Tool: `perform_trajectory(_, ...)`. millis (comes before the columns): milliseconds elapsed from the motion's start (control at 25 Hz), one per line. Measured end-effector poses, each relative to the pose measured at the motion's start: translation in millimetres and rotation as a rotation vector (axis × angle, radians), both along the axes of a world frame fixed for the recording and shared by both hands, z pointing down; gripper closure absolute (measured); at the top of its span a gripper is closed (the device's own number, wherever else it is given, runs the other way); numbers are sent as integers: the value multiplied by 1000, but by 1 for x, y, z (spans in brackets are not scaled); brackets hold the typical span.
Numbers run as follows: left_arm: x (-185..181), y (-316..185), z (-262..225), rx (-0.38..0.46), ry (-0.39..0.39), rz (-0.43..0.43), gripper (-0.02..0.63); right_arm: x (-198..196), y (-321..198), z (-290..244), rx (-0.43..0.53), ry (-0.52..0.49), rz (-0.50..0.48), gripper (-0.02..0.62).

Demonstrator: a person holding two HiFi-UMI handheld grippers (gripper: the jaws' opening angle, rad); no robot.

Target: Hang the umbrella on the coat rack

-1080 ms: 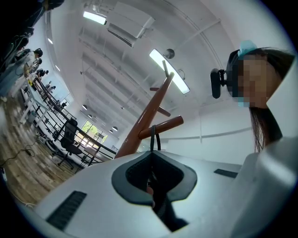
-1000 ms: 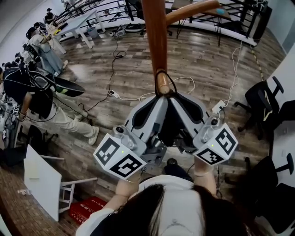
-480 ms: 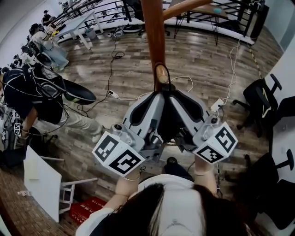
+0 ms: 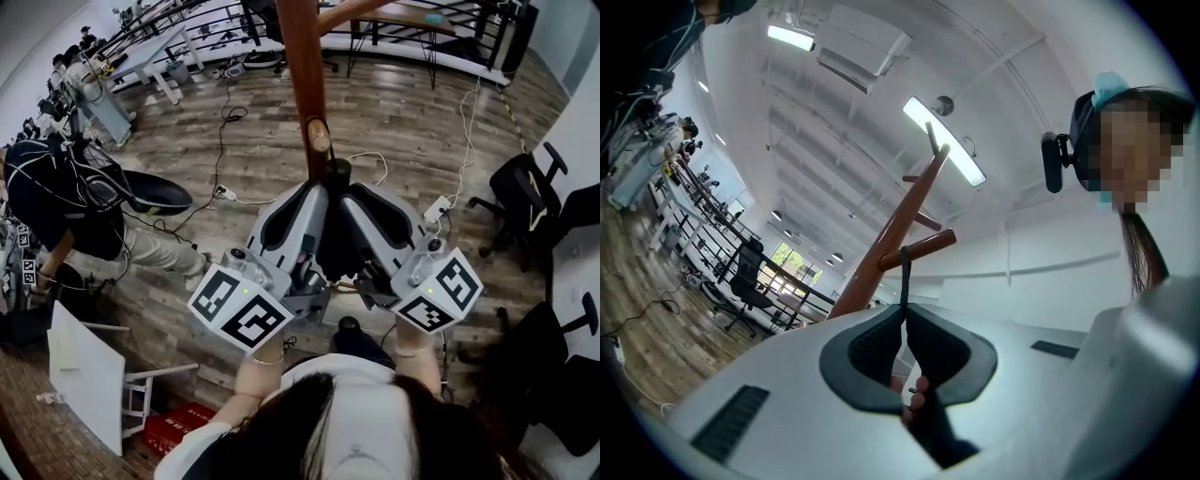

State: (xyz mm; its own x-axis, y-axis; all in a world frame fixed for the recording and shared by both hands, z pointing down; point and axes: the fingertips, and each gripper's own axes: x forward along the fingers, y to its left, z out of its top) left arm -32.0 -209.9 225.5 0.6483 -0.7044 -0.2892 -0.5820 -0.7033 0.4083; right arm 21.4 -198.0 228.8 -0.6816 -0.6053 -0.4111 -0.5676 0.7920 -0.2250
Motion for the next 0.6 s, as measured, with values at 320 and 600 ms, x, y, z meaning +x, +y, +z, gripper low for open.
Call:
perform_trajectory(320,0,8,12,-24,3,-7,597,4,17,7,-7,11,14,521)
perform_trajectory(600,-2,28,19,-32,14,2,597,3,35,13,-16,22,36,522)
